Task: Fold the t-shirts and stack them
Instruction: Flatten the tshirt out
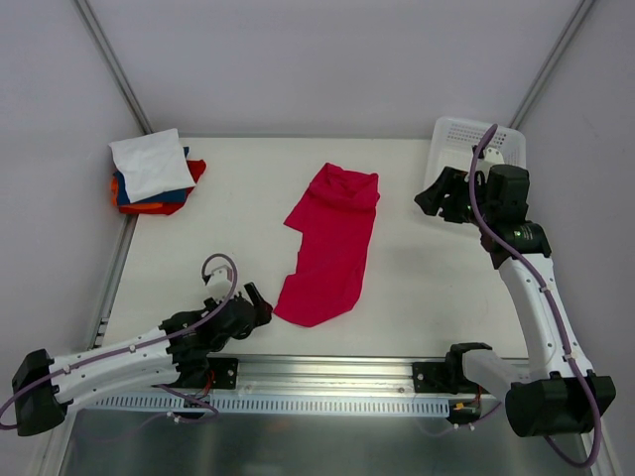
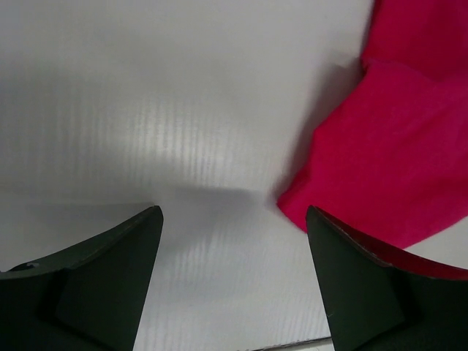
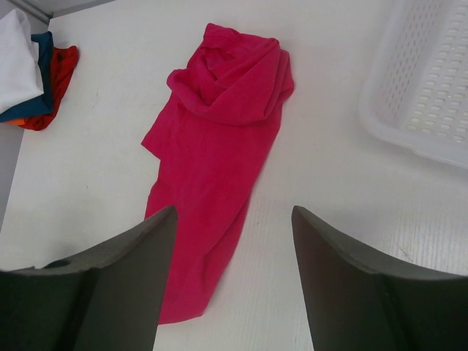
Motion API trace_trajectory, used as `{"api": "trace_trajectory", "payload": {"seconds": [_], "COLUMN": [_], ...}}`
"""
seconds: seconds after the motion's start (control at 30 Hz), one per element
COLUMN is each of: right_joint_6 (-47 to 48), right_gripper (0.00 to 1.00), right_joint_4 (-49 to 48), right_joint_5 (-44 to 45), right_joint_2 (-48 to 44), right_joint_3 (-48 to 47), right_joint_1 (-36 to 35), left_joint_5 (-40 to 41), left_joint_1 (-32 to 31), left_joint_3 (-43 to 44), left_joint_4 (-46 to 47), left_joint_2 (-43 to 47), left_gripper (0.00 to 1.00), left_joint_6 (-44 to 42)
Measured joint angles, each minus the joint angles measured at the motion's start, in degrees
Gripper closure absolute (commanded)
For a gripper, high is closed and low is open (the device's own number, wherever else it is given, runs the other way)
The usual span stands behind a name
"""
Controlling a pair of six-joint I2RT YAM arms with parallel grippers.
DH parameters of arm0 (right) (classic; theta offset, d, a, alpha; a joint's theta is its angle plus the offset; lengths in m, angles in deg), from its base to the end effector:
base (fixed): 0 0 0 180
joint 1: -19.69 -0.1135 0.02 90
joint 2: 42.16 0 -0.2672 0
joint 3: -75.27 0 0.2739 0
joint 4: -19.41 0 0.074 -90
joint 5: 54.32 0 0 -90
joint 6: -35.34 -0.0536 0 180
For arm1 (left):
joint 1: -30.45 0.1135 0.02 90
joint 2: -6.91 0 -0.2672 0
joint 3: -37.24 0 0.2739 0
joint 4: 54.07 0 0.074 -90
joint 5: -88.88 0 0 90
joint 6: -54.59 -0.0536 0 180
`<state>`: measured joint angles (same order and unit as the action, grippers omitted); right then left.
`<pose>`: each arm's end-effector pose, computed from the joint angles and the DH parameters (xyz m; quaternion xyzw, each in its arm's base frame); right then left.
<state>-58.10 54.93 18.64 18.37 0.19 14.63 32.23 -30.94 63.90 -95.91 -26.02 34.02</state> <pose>0.2682 0.0395 0.3701 -0.0955 0.8136 0.1633 0.5498 0.0964 -0.1152 0.1404 -0.1650 0.8853 -0.1999 0.3862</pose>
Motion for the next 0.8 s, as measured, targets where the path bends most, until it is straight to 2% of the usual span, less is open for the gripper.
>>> {"api": "trace_trajectory", "payload": {"seconds": [0.2,0.33,0.57,0.7,0.8], "right_joint_6": [-0.13,-0.15,-0.17,-0.22,-0.24], "right_gripper": [0.32,0.32,0.32,0.32,0.33], "right_joint_4": [0.02,0.02,0.02,0.02,0.0], "right_joint_5": [-0.22,-0.24,-0.31,-0.39,-0.42], "right_joint_2": [-0.15,-0.2,-0.33,-0.35,-0.35], "right_joint_3": [0.35,0.39,0.39,0.39,0.39], "right_joint_1": [0.0,0.0,0.0,0.0,0.0], "left_joint_5": [-3.19,-5.07,-8.39,-10.14,-11.85], "left_joint_1": [0.0,0.37,2.01,2.51,3.45], "left_joint_3": [-4.63,-6.99,-9.9,-10.21,-10.21], "left_joint_4": [13.81,18.38,24.41,29.57,34.34], "left_joint_2": [1.81,4.07,4.96,0.59,-4.09], "left_gripper": [0.16,0.19,0.33,0.38,0.51], "left_joint_6": [-7.5,-11.91,-15.23,-16.33,-16.9]}}
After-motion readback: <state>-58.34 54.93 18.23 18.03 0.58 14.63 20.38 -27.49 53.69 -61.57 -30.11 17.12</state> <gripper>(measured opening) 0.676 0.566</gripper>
